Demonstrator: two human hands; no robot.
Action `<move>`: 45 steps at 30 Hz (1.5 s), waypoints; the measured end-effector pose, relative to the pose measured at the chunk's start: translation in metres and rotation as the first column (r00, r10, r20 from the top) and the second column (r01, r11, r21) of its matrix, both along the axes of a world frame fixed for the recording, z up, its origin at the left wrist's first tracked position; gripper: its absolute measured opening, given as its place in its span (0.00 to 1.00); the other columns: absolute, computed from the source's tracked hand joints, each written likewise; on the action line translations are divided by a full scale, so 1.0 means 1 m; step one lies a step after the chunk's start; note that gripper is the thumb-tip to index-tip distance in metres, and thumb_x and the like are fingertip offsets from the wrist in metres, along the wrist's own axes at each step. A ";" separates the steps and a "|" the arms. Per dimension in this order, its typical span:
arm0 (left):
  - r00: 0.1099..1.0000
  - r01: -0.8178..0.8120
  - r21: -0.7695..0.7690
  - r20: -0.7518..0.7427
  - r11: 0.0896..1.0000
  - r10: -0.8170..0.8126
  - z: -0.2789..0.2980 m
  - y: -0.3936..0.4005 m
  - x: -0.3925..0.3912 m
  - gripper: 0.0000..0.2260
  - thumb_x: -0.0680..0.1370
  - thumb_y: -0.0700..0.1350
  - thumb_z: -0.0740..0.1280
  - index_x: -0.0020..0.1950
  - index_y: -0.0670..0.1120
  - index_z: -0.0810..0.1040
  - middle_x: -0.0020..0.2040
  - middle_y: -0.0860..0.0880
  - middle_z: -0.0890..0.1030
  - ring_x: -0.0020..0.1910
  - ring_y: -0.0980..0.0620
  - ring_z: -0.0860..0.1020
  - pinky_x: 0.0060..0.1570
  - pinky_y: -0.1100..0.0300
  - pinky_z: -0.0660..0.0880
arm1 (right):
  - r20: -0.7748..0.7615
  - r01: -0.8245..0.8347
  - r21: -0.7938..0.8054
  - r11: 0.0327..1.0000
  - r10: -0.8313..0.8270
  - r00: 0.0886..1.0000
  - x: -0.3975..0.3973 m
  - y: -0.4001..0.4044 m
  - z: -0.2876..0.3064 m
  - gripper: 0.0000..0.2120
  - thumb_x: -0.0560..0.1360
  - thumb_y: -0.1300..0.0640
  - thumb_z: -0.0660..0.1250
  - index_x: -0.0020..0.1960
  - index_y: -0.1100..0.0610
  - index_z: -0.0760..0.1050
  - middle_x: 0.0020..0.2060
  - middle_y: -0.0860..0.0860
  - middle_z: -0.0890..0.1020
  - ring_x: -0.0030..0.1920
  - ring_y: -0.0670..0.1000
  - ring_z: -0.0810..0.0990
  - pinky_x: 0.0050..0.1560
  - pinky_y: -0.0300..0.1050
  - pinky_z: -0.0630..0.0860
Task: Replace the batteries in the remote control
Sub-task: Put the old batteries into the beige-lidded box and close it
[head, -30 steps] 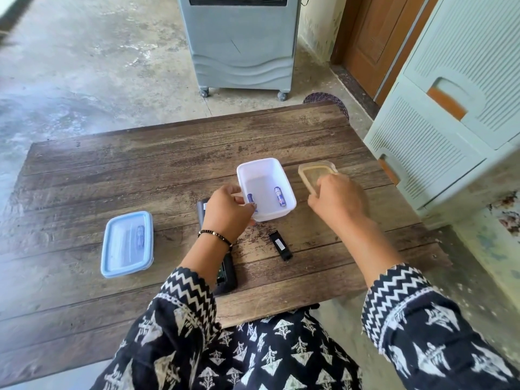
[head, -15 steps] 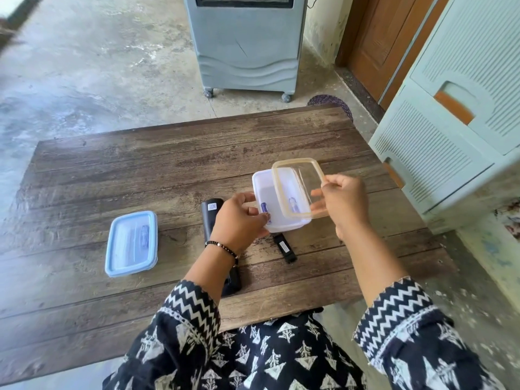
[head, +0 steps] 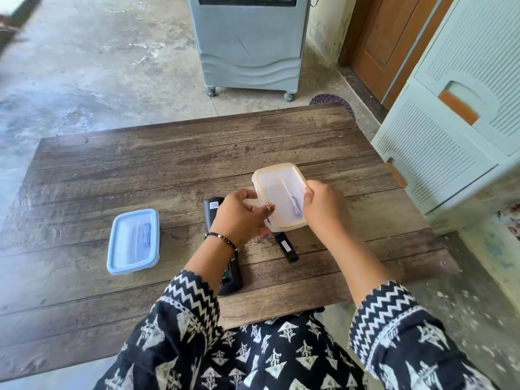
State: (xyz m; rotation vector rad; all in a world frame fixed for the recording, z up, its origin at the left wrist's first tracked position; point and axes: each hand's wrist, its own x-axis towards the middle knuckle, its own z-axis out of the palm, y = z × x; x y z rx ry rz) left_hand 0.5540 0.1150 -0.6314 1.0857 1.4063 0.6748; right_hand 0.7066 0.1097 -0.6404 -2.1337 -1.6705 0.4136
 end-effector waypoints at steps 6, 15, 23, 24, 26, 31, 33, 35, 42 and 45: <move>0.994 0.008 0.010 -0.109 1.000 -0.007 0.003 0.004 0.003 0.15 0.75 0.42 0.68 0.59 0.41 0.71 0.40 0.45 0.81 0.41 0.41 0.84 0.45 0.44 0.81 | 0.112 0.007 -0.082 0.997 0.002 0.994 -0.009 -0.004 0.010 0.12 0.81 0.57 0.53 0.52 0.63 0.72 0.38 0.54 0.75 0.28 0.45 0.65 0.24 0.39 0.56; 0.992 0.058 -0.047 -0.113 0.997 -0.063 0.012 0.011 -0.001 0.11 0.77 0.37 0.64 0.58 0.36 0.74 0.45 0.40 0.81 0.35 0.48 0.81 0.34 0.55 0.81 | 0.092 0.025 -0.180 0.983 -0.008 0.996 -0.011 -0.004 0.010 0.18 0.81 0.52 0.47 0.54 0.62 0.70 0.38 0.55 0.73 0.29 0.50 0.66 0.25 0.42 0.55; 0.990 0.071 -0.076 -0.114 0.995 -0.080 0.007 0.016 0.001 0.04 0.76 0.36 0.65 0.46 0.43 0.71 0.34 0.47 0.75 0.31 0.51 0.78 0.30 0.56 0.80 | 0.106 0.045 -0.129 0.991 -0.032 0.994 -0.014 -0.004 -0.003 0.14 0.81 0.51 0.45 0.46 0.57 0.64 0.28 0.48 0.67 0.26 0.47 0.66 0.24 0.41 0.58; 0.993 0.061 -0.097 -0.097 0.993 -0.071 0.009 0.016 0.001 0.06 0.76 0.36 0.64 0.43 0.44 0.69 0.35 0.47 0.75 0.31 0.52 0.77 0.30 0.56 0.79 | 0.104 0.047 -0.122 0.991 -0.035 0.994 -0.015 -0.004 -0.004 0.14 0.81 0.51 0.45 0.46 0.57 0.64 0.28 0.48 0.67 0.26 0.47 0.67 0.24 0.41 0.59; 0.996 0.058 -0.147 -0.063 0.987 -0.068 0.012 0.017 0.002 0.05 0.77 0.36 0.64 0.46 0.43 0.69 0.36 0.47 0.74 0.30 0.52 0.77 0.29 0.57 0.79 | 0.095 0.053 -0.113 0.992 -0.042 0.995 -0.014 -0.003 -0.007 0.14 0.81 0.51 0.45 0.45 0.57 0.63 0.28 0.49 0.68 0.26 0.47 0.67 0.24 0.42 0.59; 0.969 0.139 -0.119 -0.187 0.983 -0.160 0.016 0.025 0.002 0.07 0.76 0.39 0.66 0.51 0.37 0.73 0.47 0.38 0.81 0.45 0.40 0.82 0.46 0.42 0.80 | -0.021 0.049 -0.154 0.987 -0.052 0.998 -0.013 0.003 -0.008 0.16 0.81 0.51 0.45 0.49 0.59 0.67 0.30 0.50 0.71 0.31 0.53 0.71 0.32 0.45 0.67; 0.969 0.133 -0.040 -0.205 0.990 -0.139 0.017 0.028 0.005 0.10 0.75 0.45 0.67 0.40 0.39 0.75 0.47 0.35 0.81 0.48 0.38 0.82 0.50 0.40 0.78 | -0.062 0.065 -0.115 0.991 -0.072 0.995 -0.009 0.003 -0.006 0.16 0.81 0.52 0.46 0.49 0.60 0.68 0.34 0.53 0.74 0.32 0.54 0.71 0.32 0.45 0.66; 0.981 0.067 0.031 -0.186 0.997 -0.060 0.023 0.027 0.010 0.19 0.77 0.57 0.60 0.37 0.41 0.72 0.42 0.37 0.79 0.47 0.38 0.81 0.50 0.41 0.78 | -0.087 0.033 -0.059 0.998 -0.038 0.995 -0.009 -0.006 0.004 0.14 0.82 0.52 0.47 0.47 0.59 0.67 0.32 0.50 0.72 0.28 0.49 0.68 0.26 0.43 0.62; 0.966 -0.071 0.110 -0.239 0.991 0.096 0.017 0.012 0.022 0.31 0.78 0.64 0.46 0.36 0.40 0.72 0.30 0.46 0.73 0.29 0.51 0.71 0.27 0.60 0.66 | -0.284 -0.010 -0.203 0.979 -0.049 0.958 -0.012 -0.025 0.032 0.28 0.80 0.40 0.46 0.42 0.60 0.74 0.34 0.54 0.77 0.32 0.52 0.76 0.33 0.41 0.70; 0.953 -0.042 0.110 -0.294 0.993 0.073 0.014 0.004 0.028 0.31 0.77 0.65 0.47 0.36 0.40 0.73 0.33 0.43 0.75 0.30 0.48 0.72 0.28 0.59 0.64 | -0.373 0.107 -0.280 0.954 -0.211 0.904 -0.011 -0.012 0.041 0.37 0.77 0.35 0.45 0.61 0.65 0.72 0.60 0.63 0.76 0.59 0.60 0.75 0.53 0.47 0.69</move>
